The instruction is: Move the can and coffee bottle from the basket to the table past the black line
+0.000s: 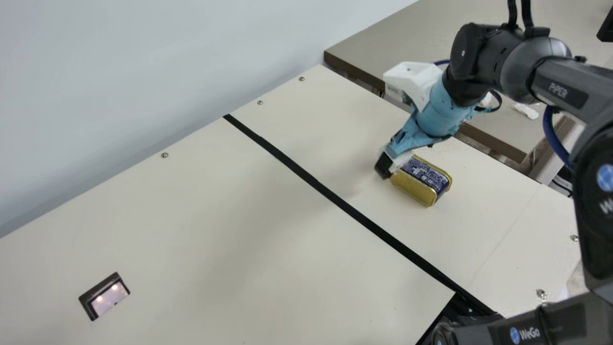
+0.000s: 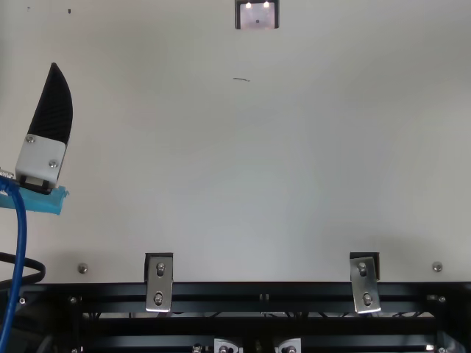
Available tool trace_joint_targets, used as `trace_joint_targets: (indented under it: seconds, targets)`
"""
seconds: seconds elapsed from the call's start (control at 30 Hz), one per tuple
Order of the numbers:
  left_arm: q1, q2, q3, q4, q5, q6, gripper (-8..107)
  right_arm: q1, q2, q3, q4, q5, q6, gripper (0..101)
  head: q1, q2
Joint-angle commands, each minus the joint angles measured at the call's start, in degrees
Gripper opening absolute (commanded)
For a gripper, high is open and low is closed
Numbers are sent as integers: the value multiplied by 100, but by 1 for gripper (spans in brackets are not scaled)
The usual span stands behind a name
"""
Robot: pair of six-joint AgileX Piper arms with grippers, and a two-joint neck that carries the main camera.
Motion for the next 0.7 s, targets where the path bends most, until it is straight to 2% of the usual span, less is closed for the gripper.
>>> trace_joint_targets:
  seconds: [0.0, 0.27, 0.67]
  targets:
    - [0, 0, 0, 0, 0, 0, 90, 118, -180, -121, 179, 71, -14, 101, -161, -143]
    - [0, 0, 0, 0, 0, 0, 90, 667, -663, -643, 1020, 597, 116, 101, -161, -143]
    - [0, 0, 0, 0, 0, 0, 90, 1322, -1072, -1245, 2754, 1900, 639, 101, -161, -143]
